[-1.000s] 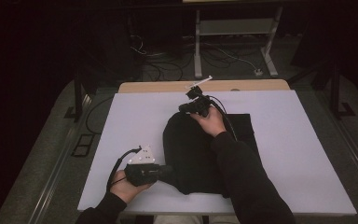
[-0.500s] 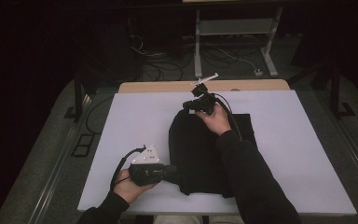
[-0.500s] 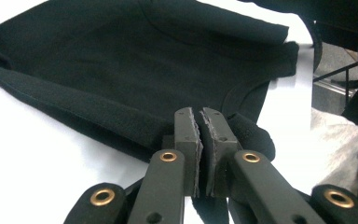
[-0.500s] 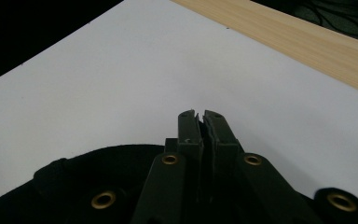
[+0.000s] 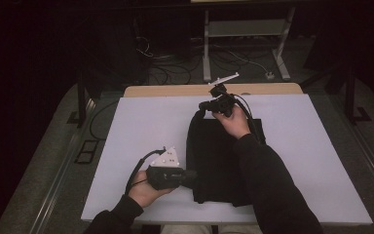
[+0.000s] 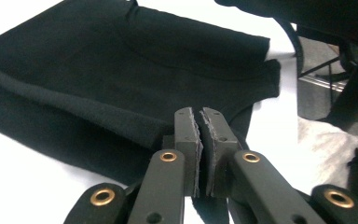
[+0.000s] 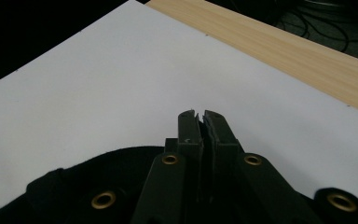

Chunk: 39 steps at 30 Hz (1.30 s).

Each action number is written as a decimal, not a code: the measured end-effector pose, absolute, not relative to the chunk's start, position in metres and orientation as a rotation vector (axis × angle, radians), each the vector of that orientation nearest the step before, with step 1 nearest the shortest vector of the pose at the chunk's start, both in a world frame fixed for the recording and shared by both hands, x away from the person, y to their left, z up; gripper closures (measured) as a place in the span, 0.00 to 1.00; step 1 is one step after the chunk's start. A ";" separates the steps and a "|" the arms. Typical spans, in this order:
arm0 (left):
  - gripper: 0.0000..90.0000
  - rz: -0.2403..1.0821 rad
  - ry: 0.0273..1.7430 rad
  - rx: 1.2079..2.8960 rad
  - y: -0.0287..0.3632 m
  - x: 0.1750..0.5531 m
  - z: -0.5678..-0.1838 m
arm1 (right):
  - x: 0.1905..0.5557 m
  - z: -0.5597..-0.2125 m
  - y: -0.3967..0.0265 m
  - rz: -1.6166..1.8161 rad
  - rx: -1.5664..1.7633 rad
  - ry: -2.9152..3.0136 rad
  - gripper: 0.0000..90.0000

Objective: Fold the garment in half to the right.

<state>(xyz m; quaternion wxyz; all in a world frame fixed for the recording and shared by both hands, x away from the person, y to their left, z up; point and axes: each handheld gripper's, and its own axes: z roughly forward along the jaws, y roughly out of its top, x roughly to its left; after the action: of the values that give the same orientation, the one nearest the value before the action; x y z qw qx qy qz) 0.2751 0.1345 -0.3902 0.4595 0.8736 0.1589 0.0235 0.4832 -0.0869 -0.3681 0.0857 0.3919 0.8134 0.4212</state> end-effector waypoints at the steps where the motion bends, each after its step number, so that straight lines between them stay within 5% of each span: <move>1: 0.94 0.050 0.383 2.156 0.132 0.276 -0.389 | 0.483 -0.367 -0.089 1.255 1.168 2.422 0.94; 39: 0.94 -0.027 0.224 2.173 0.053 0.283 -0.379 | 0.475 -0.360 -0.161 1.283 1.270 2.306 0.94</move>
<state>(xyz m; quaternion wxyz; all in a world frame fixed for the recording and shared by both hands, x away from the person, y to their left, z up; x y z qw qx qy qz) 0.2829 0.0532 -0.3792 0.4603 0.8830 0.0908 -0.0109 0.4746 -0.1614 -0.3598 0.1062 0.4313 0.7830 0.4355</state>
